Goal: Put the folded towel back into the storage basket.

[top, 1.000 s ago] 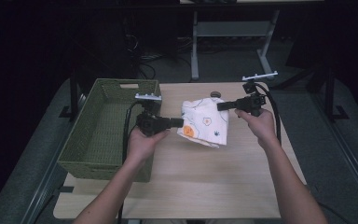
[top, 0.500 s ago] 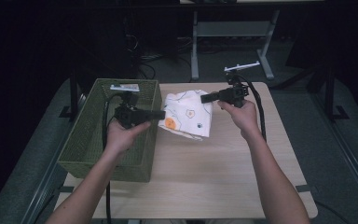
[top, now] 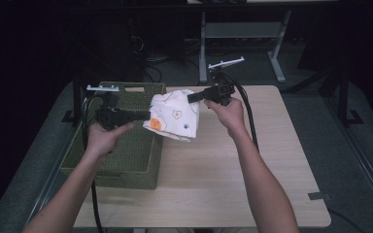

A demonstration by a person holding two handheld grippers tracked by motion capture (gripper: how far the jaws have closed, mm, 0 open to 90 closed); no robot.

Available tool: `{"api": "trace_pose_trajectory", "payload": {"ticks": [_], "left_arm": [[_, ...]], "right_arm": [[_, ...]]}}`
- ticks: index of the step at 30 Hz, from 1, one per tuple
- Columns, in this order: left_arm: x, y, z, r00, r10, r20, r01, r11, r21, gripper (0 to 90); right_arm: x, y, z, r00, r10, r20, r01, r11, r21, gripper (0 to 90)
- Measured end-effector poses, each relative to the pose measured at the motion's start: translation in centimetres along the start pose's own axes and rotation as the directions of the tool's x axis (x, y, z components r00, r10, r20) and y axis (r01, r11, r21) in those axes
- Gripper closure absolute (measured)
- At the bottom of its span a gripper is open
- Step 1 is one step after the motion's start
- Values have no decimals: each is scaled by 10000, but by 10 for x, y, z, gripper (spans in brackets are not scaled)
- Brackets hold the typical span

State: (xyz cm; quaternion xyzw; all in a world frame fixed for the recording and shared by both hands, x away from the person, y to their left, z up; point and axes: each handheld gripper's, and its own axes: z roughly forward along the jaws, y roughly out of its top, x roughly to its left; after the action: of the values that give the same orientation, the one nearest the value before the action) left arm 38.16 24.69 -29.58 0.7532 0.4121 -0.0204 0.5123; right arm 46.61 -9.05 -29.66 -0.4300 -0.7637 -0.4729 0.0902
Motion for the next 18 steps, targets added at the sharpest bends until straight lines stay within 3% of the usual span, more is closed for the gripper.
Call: {"api": "trace_pose_trajectory", "payload": {"ticks": [18], "left_arm": [[42,-13,-53,9976,-480,-500,461,9982,-376,880]], "right_arm": [[31,26,64,9990,-221,-377,236,9989,401,797]]}}
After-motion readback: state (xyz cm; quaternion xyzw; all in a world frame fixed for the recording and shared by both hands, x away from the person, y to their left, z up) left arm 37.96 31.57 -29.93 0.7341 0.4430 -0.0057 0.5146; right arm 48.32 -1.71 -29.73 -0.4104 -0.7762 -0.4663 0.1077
